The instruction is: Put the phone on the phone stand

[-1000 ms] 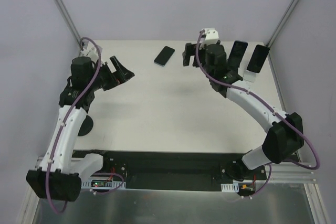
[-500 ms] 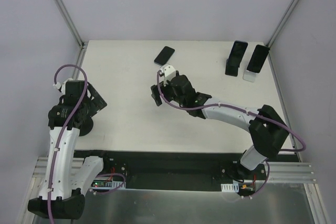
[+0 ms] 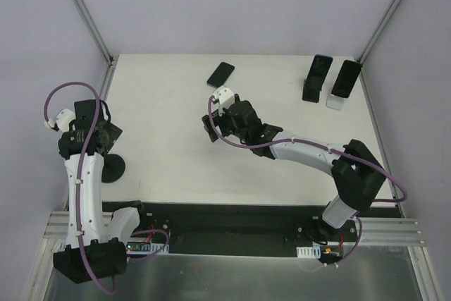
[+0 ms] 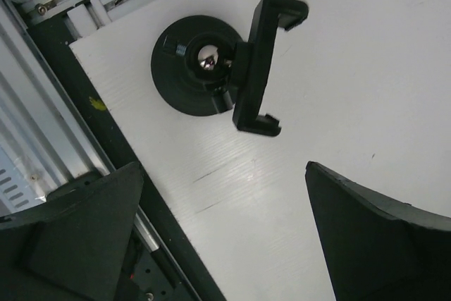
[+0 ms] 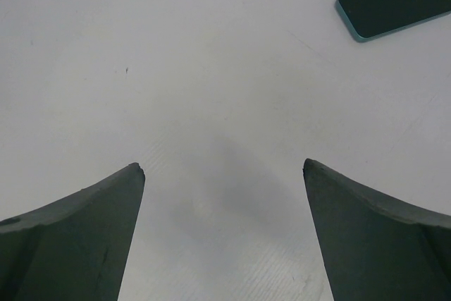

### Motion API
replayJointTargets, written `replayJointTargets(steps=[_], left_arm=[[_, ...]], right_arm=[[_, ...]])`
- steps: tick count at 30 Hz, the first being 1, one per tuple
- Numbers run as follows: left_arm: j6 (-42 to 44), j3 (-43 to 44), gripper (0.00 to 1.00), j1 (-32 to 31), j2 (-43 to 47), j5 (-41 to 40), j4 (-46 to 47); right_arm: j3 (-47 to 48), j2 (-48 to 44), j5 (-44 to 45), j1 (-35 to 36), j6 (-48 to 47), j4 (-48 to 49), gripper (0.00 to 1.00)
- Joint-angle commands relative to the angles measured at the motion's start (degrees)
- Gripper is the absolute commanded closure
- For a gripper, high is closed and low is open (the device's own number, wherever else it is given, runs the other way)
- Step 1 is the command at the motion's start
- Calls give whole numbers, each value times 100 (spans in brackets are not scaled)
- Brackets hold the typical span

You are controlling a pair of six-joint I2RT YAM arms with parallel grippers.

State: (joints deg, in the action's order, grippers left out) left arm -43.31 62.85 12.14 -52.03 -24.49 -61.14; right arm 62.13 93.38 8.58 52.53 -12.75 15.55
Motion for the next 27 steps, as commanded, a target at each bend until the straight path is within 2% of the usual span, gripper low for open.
replayJointTargets(steps=[1,3,6,7,10,11,15,20,24,27], left_arm=[[130,377,3,253,-430,102,524],[130,430,4,455,-597,120,638],[121,290,15,728,-694,374,920],[69,202,23,798,-712,566,981],[33,70,28,904,-782,735,1201],[24,43,37,913,-808,787,1227],[51,-36,54,922,-897,814,1272],[59,-203,61,922,-861,937,1324],[164,-256,73,922,-800,1113,1342],[331,-264,92,922,-756,1332,1342]], right_arm=[[194,83,12,2,-280,291,3],[229,110,126,-6,-368,238,3],[264,136,136,-6,-395,176,3],[282,145,118,-15,-395,168,3],[326,189,21,-6,-386,133,3],[344,198,4,-6,-412,132,3],[396,224,108,-15,-500,45,3],[440,215,100,-15,-518,-26,3],[467,242,135,-24,-535,-70,3],[476,242,144,-24,-544,-87,3]])
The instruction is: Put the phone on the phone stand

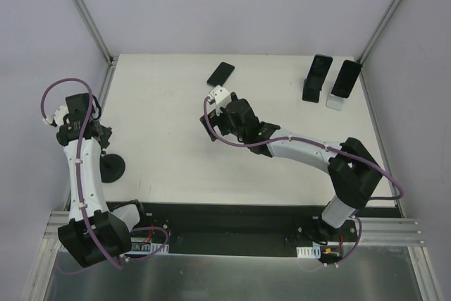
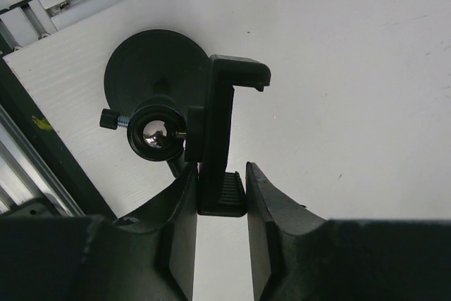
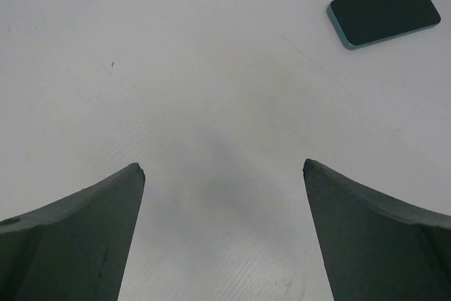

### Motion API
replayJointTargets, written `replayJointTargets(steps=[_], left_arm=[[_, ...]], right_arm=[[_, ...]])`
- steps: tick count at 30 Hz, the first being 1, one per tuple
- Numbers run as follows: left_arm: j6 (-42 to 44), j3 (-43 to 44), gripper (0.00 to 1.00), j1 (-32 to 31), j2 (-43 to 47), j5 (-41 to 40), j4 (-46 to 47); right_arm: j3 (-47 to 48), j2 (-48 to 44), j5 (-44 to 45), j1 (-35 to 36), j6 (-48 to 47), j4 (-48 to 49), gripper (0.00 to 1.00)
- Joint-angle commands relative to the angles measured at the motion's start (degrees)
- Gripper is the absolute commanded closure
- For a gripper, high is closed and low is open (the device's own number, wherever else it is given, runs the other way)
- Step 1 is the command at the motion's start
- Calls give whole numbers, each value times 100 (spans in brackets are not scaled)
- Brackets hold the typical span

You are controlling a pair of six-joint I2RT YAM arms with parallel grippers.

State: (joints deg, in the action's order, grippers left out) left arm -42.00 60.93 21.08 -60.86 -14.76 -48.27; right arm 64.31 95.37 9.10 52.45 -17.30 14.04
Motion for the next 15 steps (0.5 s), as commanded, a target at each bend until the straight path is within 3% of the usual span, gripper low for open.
replayJointTargets(steps=[1,3,7,8,11,15], left_arm=[[305,-72,100,28,136,560,72],[481,-63,100,28,162,877,168],[1524,-72,100,10,276,2396,748],[1702,-63,100,-16,285,3165,879],[2343,129,100,-516,128,3900,1048],[3302,446,100,-1903,-206,3955,951]], right_arm=[[257,43,109,-15,-98,63,3],[257,34,135,-15,-116,55,3],[231,25,223,-41,-151,37,3],[222,8,232,-59,-133,37,3],[169,-45,92,-190,33,46,3],[-41,-185,-259,-524,497,212,3]])
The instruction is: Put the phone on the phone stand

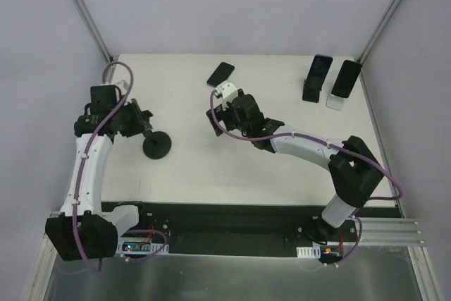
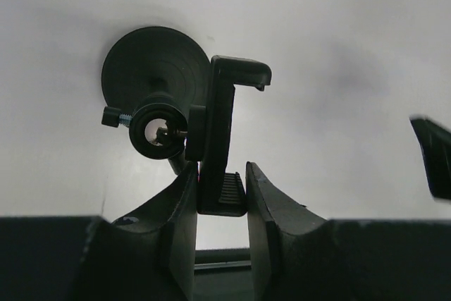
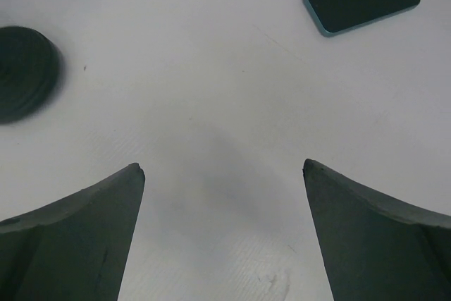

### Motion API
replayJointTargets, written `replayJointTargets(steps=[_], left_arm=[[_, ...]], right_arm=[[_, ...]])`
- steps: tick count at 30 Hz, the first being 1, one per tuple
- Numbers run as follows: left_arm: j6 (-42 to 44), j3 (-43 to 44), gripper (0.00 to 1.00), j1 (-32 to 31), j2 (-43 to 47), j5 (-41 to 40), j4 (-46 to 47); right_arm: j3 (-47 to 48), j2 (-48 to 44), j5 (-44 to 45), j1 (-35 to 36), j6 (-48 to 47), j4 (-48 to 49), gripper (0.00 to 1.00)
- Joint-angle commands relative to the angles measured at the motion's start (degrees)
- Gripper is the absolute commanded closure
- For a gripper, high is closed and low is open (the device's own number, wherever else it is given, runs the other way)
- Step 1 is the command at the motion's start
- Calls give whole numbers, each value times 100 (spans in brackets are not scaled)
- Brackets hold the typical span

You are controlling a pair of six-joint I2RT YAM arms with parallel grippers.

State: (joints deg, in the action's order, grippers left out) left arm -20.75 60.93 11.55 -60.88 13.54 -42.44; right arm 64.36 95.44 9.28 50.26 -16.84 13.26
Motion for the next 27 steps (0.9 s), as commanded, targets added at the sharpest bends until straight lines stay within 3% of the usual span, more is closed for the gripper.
replayJointTargets(steps=[1,8,18,23,27], left_arm=[[1449,490,100,-1466,-266,1090,376],[2628,946,100,-3411,-1292,957,105],[3436,1685,100,-3572,-1892,2002,-54],[3885,1738,100,-3730,-2059,2486,-72],[4140,1931,100,-3932,-2296,2496,-63]], right_arm=[[-168,-236,-330,-445,523,344,3],[-844,-806,-1103,-886,454,923,4],[-1162,-1010,-2386,-957,322,1583,3],[-1311,-1159,-2159,-1123,479,1706,3],[-1759,-1334,-2325,-1632,1224,2390,3]])
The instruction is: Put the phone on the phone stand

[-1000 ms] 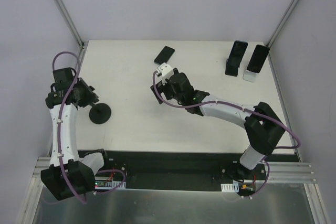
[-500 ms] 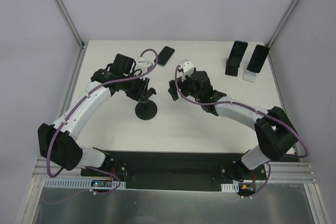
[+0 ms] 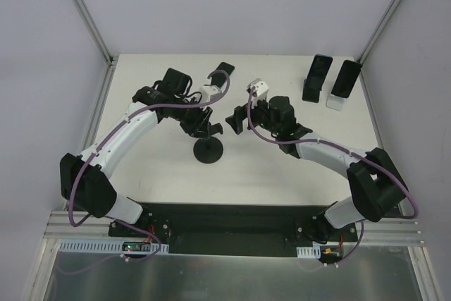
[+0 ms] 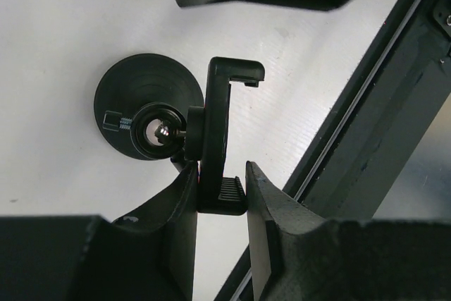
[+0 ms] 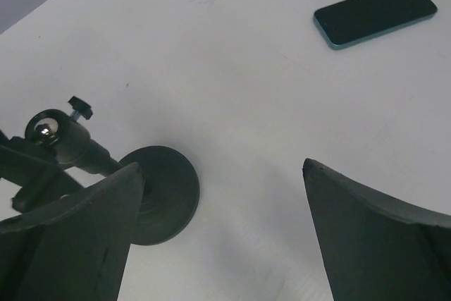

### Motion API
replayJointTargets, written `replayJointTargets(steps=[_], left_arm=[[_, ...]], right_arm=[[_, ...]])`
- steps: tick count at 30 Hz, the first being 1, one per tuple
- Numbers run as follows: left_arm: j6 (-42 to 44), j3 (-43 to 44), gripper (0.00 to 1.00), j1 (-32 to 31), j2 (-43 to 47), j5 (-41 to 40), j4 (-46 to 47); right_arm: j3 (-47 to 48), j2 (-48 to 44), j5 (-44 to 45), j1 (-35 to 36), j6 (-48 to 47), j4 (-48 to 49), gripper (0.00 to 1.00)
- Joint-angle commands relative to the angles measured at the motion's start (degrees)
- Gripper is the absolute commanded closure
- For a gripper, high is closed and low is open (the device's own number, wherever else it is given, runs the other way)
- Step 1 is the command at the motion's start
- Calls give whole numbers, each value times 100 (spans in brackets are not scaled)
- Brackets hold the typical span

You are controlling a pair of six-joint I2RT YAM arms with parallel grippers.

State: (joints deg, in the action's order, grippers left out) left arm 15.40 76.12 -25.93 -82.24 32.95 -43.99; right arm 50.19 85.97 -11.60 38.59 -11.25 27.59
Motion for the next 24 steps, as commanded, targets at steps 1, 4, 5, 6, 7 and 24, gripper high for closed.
replayJointTargets(steps=[1,4,5,6,7,24], left_arm=[[560,456,100,-262,-274,529,92],[657,615,100,-342,-381,432,83],[692,615,100,-342,-355,406,83],[736,597,100,-342,-320,249,92],[745,580,100,-334,-258,108,92],[-2399,500,1,1090,508,-583,2448]], right_arm=[[-483,-432,-264,-562,789,1071,3],[-616,-424,-361,-844,1098,1380,3],[-625,-406,-370,-896,1116,1389,3],[-616,-397,-370,-949,1107,1389,3],[-616,-354,-378,-976,1272,1389,3],[-502,-169,-396,-1187,1625,1284,3]])
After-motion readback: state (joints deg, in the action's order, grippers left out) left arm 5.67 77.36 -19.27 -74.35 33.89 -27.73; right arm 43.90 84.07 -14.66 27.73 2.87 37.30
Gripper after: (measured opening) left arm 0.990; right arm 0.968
